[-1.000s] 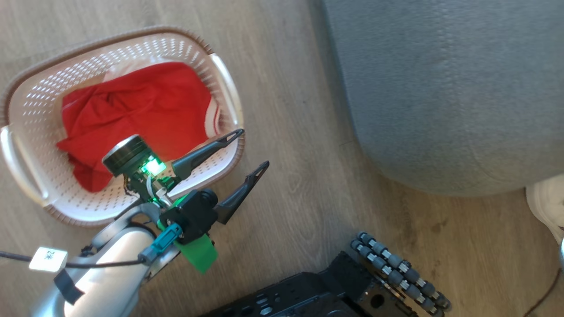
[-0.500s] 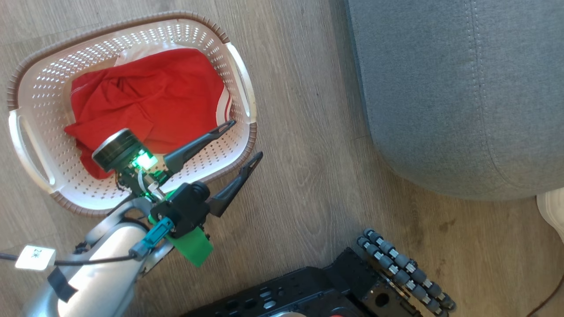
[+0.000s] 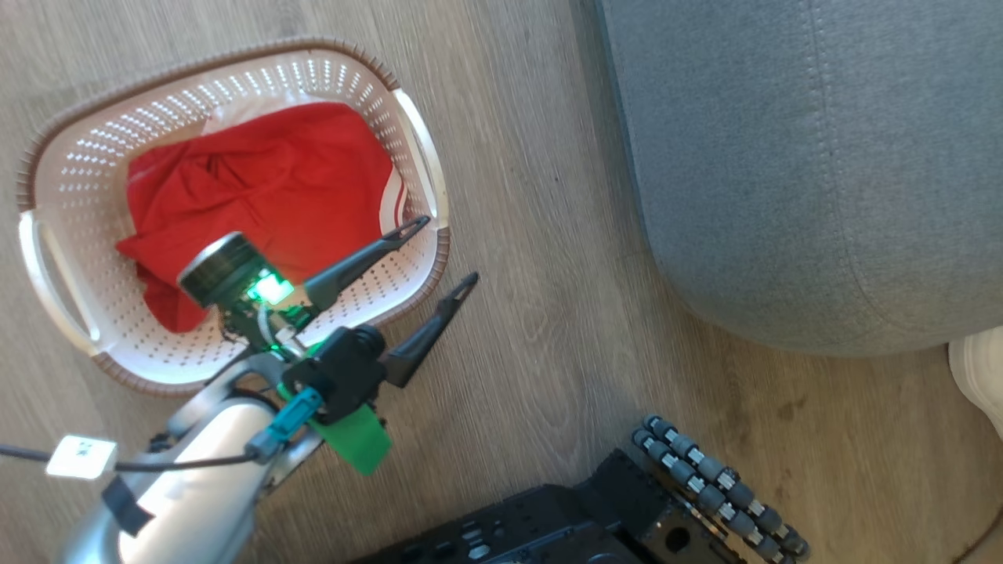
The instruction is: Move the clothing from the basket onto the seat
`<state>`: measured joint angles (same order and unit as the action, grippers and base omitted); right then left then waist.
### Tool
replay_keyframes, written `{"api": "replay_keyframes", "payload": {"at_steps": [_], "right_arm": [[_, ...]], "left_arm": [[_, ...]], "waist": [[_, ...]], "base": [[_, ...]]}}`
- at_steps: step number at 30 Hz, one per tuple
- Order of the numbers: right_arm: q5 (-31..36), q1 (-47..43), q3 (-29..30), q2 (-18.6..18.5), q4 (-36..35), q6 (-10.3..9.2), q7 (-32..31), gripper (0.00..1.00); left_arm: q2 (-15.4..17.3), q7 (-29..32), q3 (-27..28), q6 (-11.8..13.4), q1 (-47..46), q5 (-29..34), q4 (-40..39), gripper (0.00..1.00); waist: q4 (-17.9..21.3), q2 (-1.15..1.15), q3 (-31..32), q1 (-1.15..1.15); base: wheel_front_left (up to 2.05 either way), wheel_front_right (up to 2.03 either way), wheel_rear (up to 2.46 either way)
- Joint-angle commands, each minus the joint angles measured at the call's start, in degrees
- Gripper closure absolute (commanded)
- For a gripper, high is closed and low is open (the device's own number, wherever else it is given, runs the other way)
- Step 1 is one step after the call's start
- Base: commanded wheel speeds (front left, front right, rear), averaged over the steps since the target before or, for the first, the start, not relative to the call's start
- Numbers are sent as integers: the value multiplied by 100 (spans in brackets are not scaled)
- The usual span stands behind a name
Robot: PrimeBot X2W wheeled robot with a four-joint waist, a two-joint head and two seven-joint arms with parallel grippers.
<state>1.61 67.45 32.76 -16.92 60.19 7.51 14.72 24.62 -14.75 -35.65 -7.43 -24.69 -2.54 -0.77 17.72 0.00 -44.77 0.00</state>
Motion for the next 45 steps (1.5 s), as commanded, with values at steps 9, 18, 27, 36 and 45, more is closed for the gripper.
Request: {"api": "replay_keyframes", "payload": {"at_steps": [9, 18, 27, 36, 45], "right_arm": [[411, -229, -258, -503, 78, -2, 28, 0], [815, -602, -737, -660, 66, -2, 28, 0], [646, -1072, -1327, -802, -568, -2, 28, 0], [-299, -2136, -2008, -583, -2554, -2, 28, 0], [-1296, -3195, -2383, -72, -4520, -2, 28, 0]], "left_arm": [[-512, -25, 46, -5, -82, -132, 5, 0], [-915, -25, 21, -5, 77, -224, 172, 0], [-1408, -25, 321, -5, 530, -268, 291, 0], [-1684, -25, 710, -5, 1028, -234, 293, 0], [-1937, -25, 1278, -5, 1409, -228, 252, 0]], "waist": [[-138, 0, 790, 0], [-105, 0, 1657, 0], [-108, 0, 2653, 0], [-221, 0, 3283, 0], [-481, 0, 3677, 0]], "base": [[0, 0, 0], [0, 0, 0], [0, 0, 0], [0, 0, 0], [0, 0, 0]]}}
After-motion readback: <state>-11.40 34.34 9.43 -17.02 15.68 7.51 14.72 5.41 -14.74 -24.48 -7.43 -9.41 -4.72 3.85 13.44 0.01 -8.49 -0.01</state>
